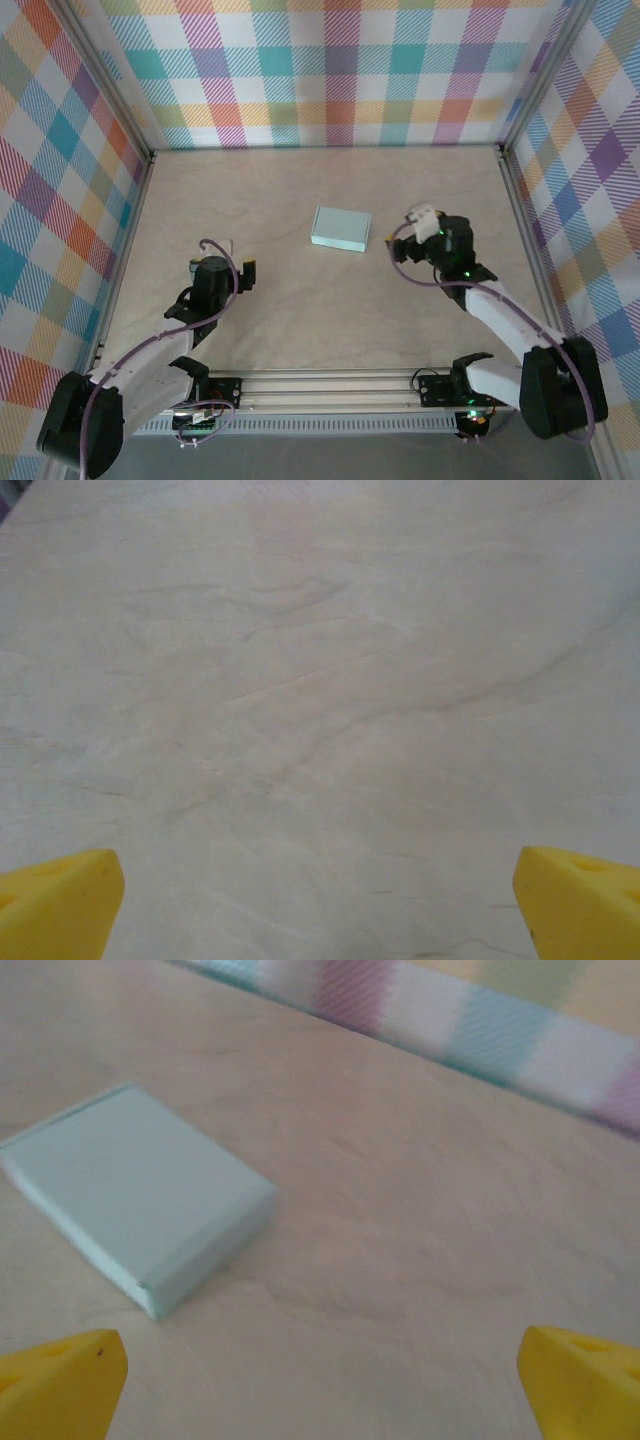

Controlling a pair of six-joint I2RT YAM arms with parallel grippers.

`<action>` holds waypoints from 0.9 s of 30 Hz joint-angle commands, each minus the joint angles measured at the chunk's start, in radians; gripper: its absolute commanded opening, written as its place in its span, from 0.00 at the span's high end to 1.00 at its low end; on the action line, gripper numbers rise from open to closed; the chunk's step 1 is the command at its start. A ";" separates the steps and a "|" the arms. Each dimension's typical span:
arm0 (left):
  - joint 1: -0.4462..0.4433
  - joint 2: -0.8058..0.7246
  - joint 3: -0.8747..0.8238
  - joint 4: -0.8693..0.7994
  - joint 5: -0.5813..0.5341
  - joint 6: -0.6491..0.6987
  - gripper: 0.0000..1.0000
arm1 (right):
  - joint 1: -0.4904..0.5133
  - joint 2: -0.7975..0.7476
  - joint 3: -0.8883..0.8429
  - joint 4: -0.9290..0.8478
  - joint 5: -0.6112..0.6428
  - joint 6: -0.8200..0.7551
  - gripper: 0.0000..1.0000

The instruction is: Fold the paper box

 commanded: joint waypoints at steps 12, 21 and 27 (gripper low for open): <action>0.203 0.454 0.050 0.619 0.188 0.082 0.00 | -0.247 0.299 -0.128 0.548 -0.036 0.254 0.01; 0.279 0.623 0.130 0.616 0.296 0.034 0.00 | -0.256 0.442 -0.103 0.614 -0.071 0.248 0.00; 0.278 0.620 0.131 0.609 0.298 0.035 0.00 | -0.254 0.440 -0.101 0.604 -0.065 0.246 0.00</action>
